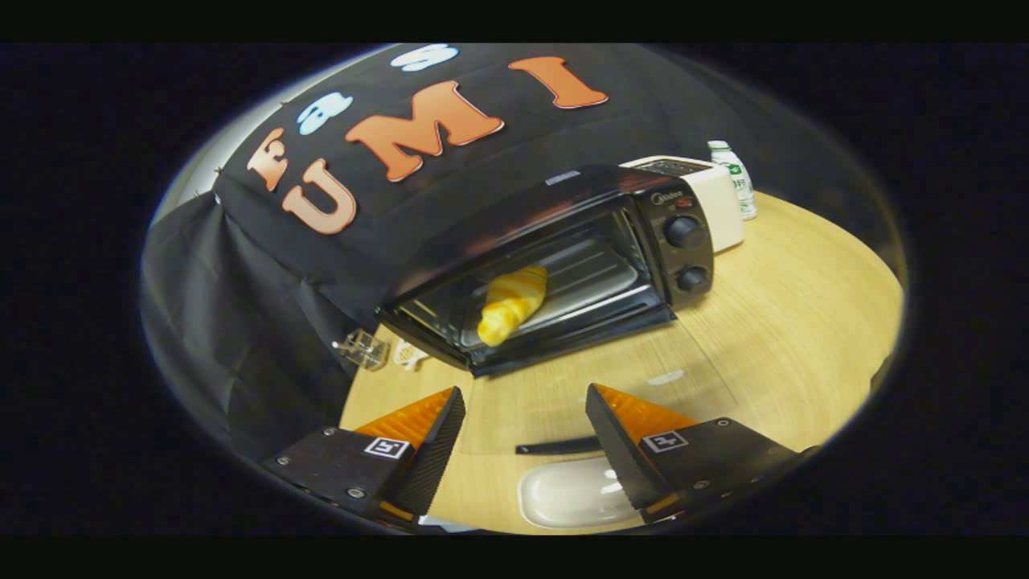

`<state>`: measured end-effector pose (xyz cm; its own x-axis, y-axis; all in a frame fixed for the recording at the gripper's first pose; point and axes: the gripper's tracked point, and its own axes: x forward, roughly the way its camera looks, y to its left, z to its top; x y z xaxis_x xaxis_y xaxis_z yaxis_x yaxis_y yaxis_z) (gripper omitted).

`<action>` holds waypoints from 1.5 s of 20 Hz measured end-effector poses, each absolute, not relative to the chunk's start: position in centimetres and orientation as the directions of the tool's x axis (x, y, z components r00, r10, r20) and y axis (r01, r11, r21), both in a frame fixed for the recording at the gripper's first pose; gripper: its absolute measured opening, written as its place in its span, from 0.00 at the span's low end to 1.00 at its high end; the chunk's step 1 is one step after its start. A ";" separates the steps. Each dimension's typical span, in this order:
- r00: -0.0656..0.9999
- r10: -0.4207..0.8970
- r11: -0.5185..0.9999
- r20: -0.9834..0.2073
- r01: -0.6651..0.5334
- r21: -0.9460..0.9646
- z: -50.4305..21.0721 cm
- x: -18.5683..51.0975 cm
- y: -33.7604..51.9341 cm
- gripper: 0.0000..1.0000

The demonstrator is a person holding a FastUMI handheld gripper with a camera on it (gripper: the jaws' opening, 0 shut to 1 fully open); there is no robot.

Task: Open the toaster oven, put the food inside, and close the toaster oven door.

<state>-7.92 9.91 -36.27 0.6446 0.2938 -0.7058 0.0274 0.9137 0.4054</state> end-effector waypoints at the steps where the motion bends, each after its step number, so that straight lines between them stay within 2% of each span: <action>1: 0.625 0.278 0.926 -0.730 0.029 0.377 -37.0 -9.0 9.3 0.90; 8: 0.465 0.221 0.968 -0.857 0.001 0.250 -41.8 -14.0 8.6 0.90; 13: 0.368 0.185 0.981 -0.911 -0.018 0.192 -44.2 -14.2 9.0 0.90; 17: 0.339 0.198 0.978 -0.920 -0.004 0.209 -44.2 -13.6 9.9 0.90; 19: 0.330 0.196 0.979 -0.923 -0.011 0.204 -44.2 -13.7 10.2 0.91; 23: 0.421 0.235 0.969 -0.876 -0.031 0.244 -41.4 -12.2 11.7 0.91; 30: 0.431 0.238 0.968 -0.871 -0.032 0.248 -38.5 -11.1 12.0 0.89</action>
<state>-11.13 11.98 -38.51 0.4307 0.2378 -0.8706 -0.0324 0.9681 0.2484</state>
